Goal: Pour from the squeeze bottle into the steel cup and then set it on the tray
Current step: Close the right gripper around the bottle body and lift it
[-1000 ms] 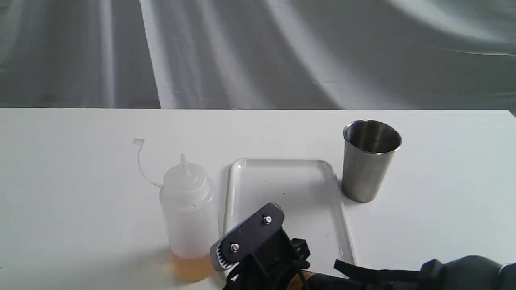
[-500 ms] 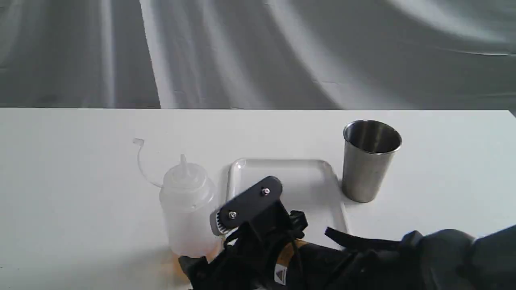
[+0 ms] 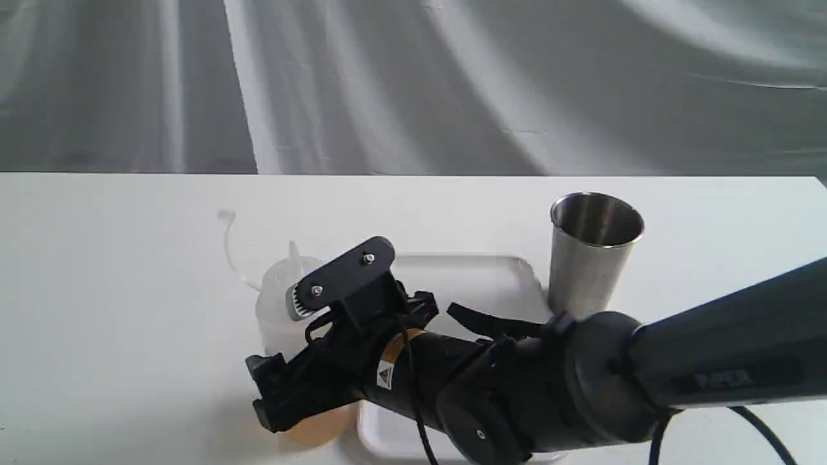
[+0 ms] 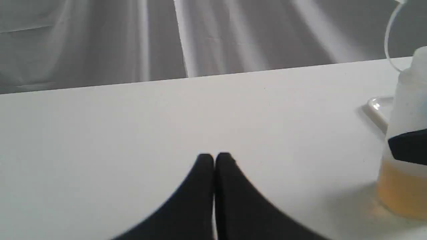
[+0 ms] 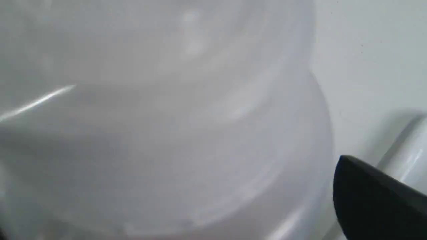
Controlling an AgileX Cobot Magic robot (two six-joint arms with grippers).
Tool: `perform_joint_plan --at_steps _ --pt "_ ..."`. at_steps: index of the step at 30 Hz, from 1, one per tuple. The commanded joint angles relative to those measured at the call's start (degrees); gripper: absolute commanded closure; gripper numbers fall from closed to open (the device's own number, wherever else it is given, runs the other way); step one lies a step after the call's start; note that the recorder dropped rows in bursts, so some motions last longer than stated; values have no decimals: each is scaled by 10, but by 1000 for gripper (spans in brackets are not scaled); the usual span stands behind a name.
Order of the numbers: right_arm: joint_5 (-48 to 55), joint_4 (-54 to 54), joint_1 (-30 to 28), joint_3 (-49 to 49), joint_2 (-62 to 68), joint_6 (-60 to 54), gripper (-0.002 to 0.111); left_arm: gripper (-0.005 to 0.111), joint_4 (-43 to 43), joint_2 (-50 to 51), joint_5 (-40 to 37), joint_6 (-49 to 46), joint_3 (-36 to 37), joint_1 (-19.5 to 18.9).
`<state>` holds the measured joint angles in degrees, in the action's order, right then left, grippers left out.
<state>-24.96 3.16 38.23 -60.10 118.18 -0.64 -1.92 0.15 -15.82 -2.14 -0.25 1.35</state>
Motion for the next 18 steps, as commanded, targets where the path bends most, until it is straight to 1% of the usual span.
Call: perform_joint_plan --at_steps 1,8,12,14,18 --pt "6 -6 -4 -24 12 -4 16 107 0 -1 6 1 3 -1" --pt "10 -6 -4 -27 15 -4 16 107 0 -1 6 2 3 -1" --pt "10 -6 -4 -27 15 -4 21 107 0 -1 6 2 3 -1" --pt "10 -6 -4 -27 15 -4 26 107 0 -1 6 2 3 -1" --pt "10 -6 -2 -27 15 -4 45 107 0 -1 6 2 3 -1"
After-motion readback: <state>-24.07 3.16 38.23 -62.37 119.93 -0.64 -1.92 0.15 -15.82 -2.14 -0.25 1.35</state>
